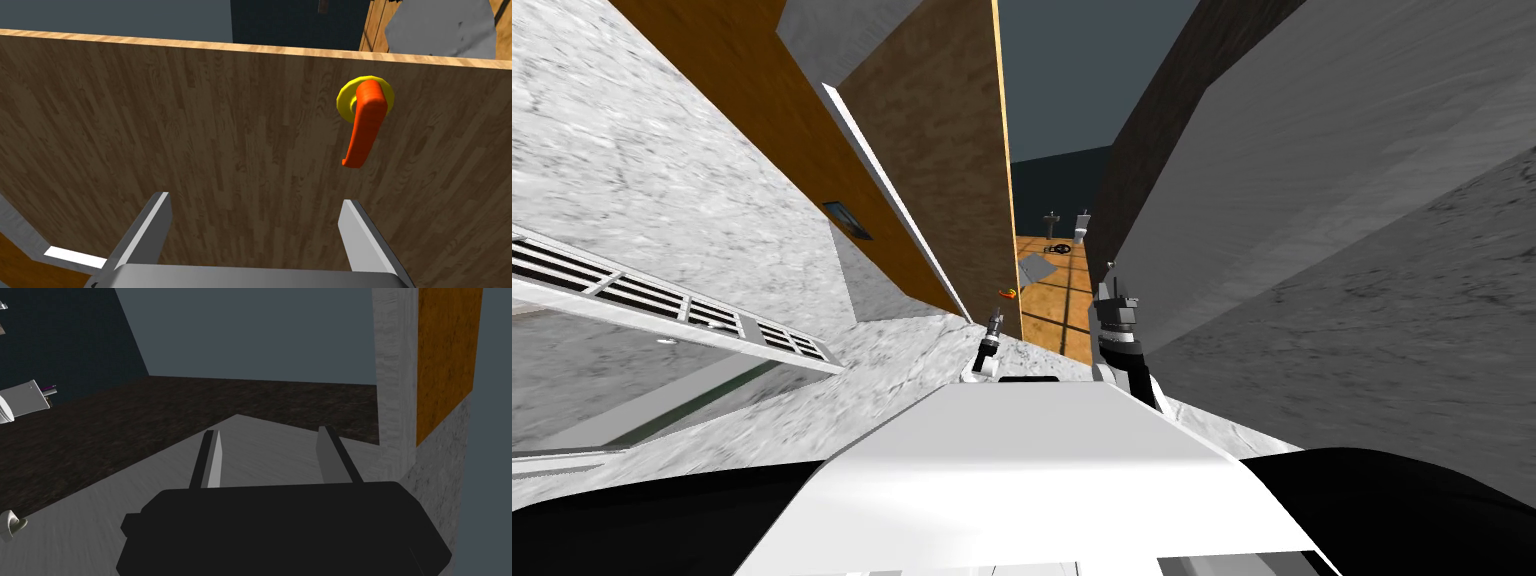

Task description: Push the door open

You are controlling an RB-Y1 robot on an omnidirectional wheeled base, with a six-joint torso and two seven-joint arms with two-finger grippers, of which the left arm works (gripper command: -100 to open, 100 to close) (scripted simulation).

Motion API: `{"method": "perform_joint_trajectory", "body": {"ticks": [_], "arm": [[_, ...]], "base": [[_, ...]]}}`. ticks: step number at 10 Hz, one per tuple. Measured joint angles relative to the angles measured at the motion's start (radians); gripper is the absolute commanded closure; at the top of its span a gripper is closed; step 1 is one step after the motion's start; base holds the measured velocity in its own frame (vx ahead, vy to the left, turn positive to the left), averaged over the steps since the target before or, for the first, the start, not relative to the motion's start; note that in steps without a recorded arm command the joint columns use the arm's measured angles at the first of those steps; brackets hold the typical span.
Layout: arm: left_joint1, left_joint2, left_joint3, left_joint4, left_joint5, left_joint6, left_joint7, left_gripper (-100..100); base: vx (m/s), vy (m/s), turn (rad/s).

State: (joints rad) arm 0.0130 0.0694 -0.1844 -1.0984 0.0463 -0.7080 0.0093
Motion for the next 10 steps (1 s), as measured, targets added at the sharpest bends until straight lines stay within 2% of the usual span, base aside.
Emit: {"method": "perform_joint_trajectory", "body": {"ticks": [5, 10], "arm": [[-0.067, -0.009, -0.023, 0.156, 0.011, -0.025, 0.001, -100], [-0.109, -0.021, -0.046, 0.277, 0.019, -0.047, 0.000, -100]], "base": [[0.064, 0.118, -0.077], [0.055, 0.096, -0.060]]}}
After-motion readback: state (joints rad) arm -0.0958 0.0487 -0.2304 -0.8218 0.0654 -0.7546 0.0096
